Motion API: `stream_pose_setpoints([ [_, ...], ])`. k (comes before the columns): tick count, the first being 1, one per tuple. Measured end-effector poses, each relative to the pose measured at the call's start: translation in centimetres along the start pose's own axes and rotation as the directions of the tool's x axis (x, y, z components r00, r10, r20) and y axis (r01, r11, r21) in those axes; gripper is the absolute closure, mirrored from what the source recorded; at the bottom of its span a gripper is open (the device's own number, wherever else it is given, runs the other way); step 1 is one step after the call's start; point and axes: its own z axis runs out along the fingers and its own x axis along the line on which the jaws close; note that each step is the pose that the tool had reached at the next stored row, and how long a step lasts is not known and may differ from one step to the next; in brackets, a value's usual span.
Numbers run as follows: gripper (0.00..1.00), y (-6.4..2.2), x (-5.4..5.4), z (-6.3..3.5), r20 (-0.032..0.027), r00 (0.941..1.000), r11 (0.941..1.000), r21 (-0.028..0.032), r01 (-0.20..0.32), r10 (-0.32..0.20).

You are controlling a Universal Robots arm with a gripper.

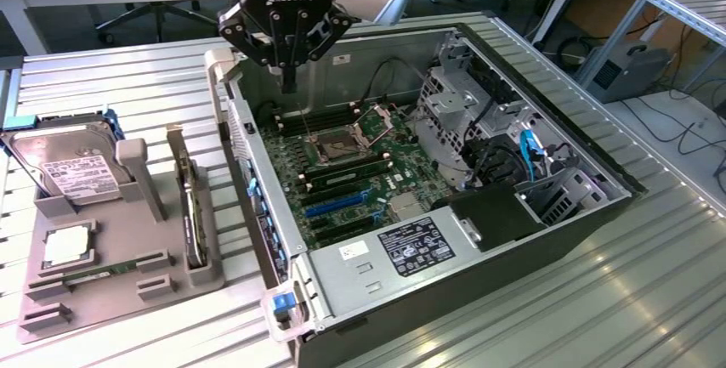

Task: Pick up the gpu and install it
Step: 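Reach for the gpu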

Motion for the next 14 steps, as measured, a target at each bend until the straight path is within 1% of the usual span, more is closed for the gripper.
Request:
stream_pose_setpoints([
  [14, 0.89, -0.03, 0.29, -0.01, 0.0000, 1.0000, 1.0000, 0.0000, 0.000, 0.000],
])
